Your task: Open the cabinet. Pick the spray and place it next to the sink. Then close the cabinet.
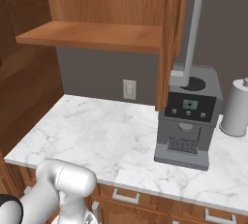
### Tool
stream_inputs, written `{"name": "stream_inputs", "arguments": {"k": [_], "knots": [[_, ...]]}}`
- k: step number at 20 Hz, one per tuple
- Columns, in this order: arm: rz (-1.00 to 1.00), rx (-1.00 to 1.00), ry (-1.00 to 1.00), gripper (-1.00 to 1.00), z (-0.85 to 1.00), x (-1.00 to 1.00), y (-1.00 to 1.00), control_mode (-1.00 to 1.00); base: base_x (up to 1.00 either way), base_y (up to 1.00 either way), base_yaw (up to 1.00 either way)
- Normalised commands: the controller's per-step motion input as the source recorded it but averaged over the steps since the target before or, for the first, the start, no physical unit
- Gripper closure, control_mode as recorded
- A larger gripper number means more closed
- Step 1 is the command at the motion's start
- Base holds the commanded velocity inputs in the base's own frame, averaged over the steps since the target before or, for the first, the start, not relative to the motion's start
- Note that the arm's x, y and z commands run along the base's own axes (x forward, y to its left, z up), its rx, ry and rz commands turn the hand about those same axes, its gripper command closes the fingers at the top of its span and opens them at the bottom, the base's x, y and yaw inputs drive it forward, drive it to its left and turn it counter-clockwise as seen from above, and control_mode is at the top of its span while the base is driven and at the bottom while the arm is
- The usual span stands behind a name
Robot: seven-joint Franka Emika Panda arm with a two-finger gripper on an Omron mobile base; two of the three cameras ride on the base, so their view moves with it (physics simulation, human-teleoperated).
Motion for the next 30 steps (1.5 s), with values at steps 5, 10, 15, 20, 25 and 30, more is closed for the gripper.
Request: {"name": "stream_inputs", "arguments": {"k": [5,10,15,20,25,30], "knots": [[0.00,0.00,0.00,-1.00,0.00,-0.01,-0.62,-1.00,0.00,0.00,0.00],[0.00,0.00,0.00,-1.00,0.00,0.04,-0.69,-1.00,0.00,0.00,0.00],[-0.01,0.02,0.00,-1.00,0.00,0.11,-0.68,-1.00,0.00,0.00,0.00],[-0.02,0.02,0.00,-1.00,0.00,0.27,-0.67,-1.00,0.00,0.00,0.00],[-0.01,0.00,0.04,-1.00,0.00,0.53,-0.54,-1.00,0.00,0.00,0.00],[0.00,0.06,0.07,-1.00,0.00,0.80,-0.36,-1.00,0.00,0.00,0.00]]}}
